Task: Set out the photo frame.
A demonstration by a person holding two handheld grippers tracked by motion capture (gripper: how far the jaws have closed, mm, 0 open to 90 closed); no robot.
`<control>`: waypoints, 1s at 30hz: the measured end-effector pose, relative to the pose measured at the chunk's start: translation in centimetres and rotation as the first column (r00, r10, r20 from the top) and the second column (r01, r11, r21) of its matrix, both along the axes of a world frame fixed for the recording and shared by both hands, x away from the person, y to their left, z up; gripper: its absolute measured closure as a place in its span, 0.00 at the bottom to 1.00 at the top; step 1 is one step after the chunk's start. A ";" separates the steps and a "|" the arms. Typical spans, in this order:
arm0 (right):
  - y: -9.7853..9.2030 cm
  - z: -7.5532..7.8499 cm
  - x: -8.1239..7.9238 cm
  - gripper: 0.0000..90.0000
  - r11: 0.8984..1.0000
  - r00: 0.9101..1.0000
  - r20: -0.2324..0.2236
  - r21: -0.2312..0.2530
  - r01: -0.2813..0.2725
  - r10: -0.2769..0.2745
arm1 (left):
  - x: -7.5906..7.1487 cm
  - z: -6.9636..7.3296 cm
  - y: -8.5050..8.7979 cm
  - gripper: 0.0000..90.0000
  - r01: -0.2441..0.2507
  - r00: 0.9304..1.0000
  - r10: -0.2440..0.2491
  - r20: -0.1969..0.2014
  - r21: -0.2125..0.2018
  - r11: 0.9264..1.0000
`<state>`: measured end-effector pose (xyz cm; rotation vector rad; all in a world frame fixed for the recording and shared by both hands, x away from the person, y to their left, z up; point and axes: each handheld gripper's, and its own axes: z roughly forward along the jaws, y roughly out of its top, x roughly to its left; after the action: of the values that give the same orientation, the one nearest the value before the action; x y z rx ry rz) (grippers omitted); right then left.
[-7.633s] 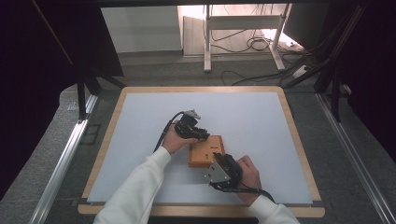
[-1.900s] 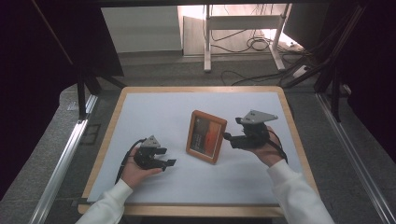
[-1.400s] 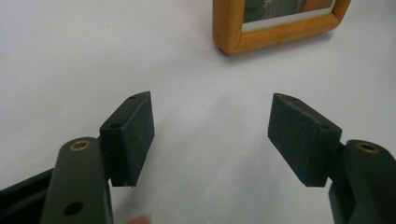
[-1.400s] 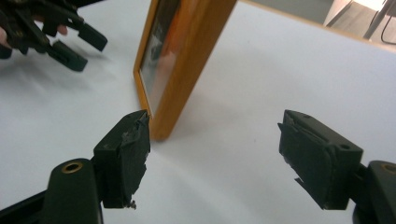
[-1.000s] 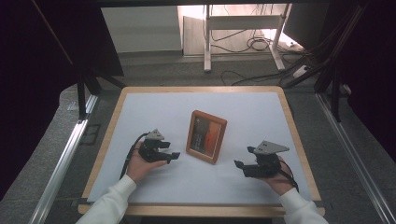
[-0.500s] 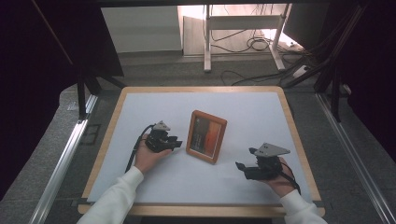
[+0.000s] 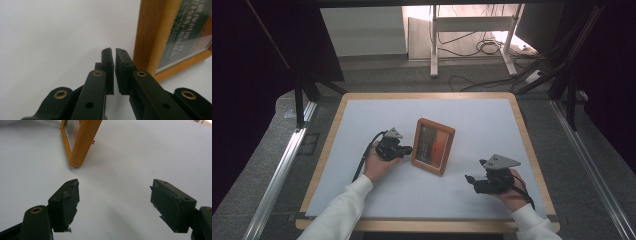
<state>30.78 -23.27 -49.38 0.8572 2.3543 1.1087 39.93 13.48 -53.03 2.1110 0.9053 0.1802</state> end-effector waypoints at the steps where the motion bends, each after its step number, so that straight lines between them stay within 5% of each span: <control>1: 0.0 0.0 0.0 0.26 1.000 1.000 0.001 0.001 0.000 0.000 | 0.0 0.0 0.0 0.95 0.004 1.000 -0.004 0.002 0.001 1.000; 30: 0.1 0.2 0.1 0.26 1.000 1.000 0.026 -0.008 -0.005 0.005 | -0.4 0.0 -0.4 1.00 0.035 0.999 -0.035 0.006 0.023 0.999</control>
<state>30.86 -23.15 -49.21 0.8298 2.3395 1.1047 39.50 13.05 -53.03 2.1452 0.8659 0.1795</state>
